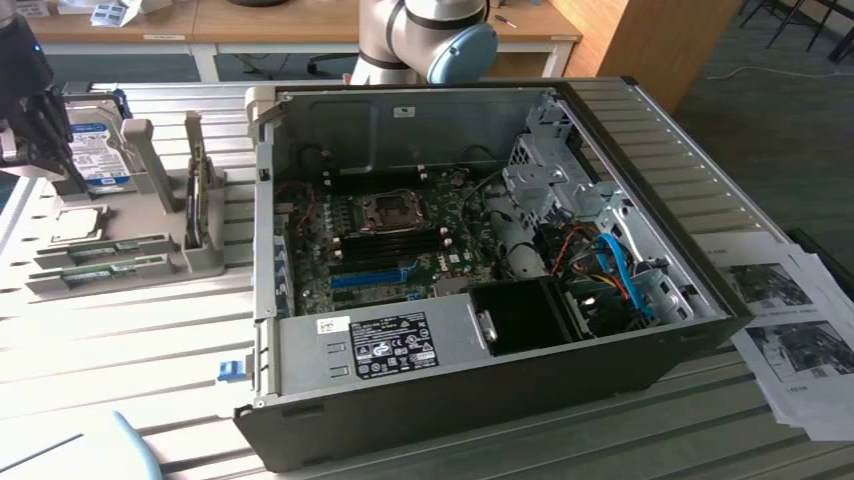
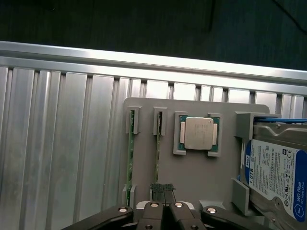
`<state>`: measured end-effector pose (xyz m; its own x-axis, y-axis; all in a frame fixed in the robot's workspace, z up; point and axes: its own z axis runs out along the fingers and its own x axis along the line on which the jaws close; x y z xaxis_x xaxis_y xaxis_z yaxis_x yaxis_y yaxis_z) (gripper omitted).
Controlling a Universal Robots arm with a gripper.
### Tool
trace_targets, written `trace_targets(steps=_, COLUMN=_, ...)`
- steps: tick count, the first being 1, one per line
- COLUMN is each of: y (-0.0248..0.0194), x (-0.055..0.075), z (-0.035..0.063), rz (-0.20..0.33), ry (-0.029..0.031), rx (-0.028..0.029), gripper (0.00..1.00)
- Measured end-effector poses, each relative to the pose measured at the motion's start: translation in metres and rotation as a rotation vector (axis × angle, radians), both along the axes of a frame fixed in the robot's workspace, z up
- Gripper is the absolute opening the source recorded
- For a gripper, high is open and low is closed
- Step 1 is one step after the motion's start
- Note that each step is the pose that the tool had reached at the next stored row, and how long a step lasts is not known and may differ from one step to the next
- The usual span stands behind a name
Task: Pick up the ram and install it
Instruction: 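Pick up the ram and move it above insertion slot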
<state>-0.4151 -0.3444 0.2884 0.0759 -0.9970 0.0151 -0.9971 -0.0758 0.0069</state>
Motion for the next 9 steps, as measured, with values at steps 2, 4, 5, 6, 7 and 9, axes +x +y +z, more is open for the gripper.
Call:
trace_targets(steps=2, y=0.0, x=0.0, z=-0.0001, rz=0.0, ry=-0.0002, rx=0.0001, gripper=0.09)
trace_targets(steps=4, y=0.0, x=0.0, z=-0.0001, rz=0.0, ry=-0.0001, rx=0.0001, gripper=0.09)
trace_targets(steps=5, y=-0.0001, x=0.0, z=-0.0002, rz=0.0, ry=-0.0003, rx=0.0002, gripper=0.09)
trace_targets(steps=6, y=-0.0004, x=0.0, z=-0.0002, rz=0.0, ry=-0.0004, rx=0.0, gripper=0.09)
trace_targets(steps=7, y=-0.0008, x=0.0, z=-0.0002, rz=0.0, ry=-0.0003, rx=-0.0002, gripper=0.09)
trace_targets(steps=9, y=-0.0019, x=0.0, z=-0.0001, rz=0.0, ry=-0.0002, rx=-0.0008, gripper=0.09)
